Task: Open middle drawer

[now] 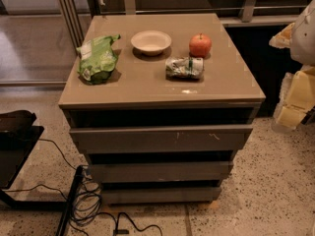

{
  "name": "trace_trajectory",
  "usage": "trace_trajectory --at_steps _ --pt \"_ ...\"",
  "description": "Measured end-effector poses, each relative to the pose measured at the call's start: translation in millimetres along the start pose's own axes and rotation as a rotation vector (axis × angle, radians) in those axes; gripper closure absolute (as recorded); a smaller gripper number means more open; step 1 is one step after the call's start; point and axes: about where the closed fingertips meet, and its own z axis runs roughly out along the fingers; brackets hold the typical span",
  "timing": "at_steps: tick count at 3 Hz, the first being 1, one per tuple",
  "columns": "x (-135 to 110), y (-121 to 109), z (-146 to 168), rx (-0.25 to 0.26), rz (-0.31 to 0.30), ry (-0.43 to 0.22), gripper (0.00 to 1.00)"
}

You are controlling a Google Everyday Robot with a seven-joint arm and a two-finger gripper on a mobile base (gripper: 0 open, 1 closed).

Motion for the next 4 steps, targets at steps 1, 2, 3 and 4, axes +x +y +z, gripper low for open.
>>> trace_trajectory --at_steps 1,2,3,4 --pt "0 0 0 0.000 0.000 0.000 0.00" --pt "-4 -4 14 -0.002 -0.038 -0.035 0.00" --pt "-2 6 52 -0.027 -0.086 -0.111 0.00" --pt "16 23 103 -0.046 -0.115 -0.203 0.00"
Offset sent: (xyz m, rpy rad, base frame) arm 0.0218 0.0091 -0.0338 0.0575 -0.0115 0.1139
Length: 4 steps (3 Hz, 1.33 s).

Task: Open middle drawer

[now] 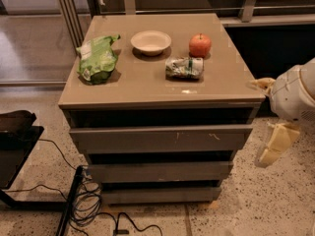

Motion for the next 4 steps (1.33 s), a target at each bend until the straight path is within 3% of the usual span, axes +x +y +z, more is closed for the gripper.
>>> trace_trajectory --at_steps 1,2,4 --pt "28 20 38 -0.007 0.009 -0.039 0.00" --pt "60 39 82 -0.026 0.078 -0.056 0.00" --pt "61 47 101 -0.045 0.081 -0.058 0.00"
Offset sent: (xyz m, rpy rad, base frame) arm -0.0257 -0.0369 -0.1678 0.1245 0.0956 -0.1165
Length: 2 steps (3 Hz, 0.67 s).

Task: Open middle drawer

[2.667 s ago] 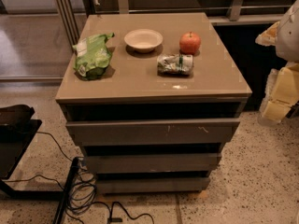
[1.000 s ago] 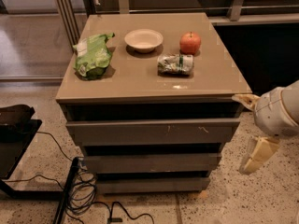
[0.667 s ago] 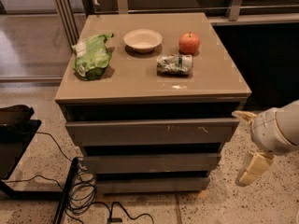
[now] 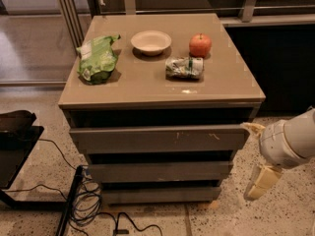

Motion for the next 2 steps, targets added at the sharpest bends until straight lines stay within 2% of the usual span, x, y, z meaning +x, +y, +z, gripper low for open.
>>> trace_trajectory --at_steps 1,2 --pt "9 10 39 -0.038 0.014 -0.014 0.00" --pt "21 27 91 -0.088 0.025 -0.024 0.00"
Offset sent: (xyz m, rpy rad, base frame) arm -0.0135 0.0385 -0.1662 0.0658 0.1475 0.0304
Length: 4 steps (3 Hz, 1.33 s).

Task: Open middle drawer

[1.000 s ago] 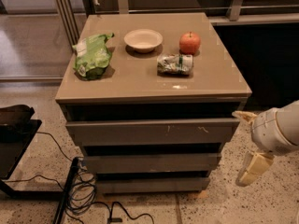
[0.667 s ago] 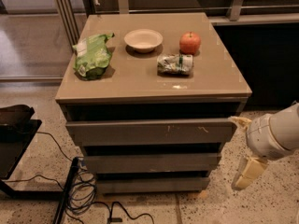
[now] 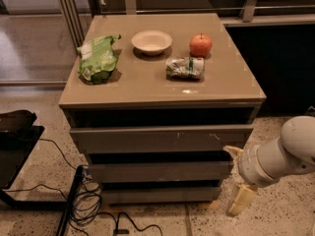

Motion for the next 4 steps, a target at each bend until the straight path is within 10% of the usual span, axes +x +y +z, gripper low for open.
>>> trace_trajectory --at_steps 2,4 --pt "21 -7 85 -0.026 -0.015 -0.081 0.00" --pt "20 -11 97 -0.033 -0.046 -0.107 0.00"
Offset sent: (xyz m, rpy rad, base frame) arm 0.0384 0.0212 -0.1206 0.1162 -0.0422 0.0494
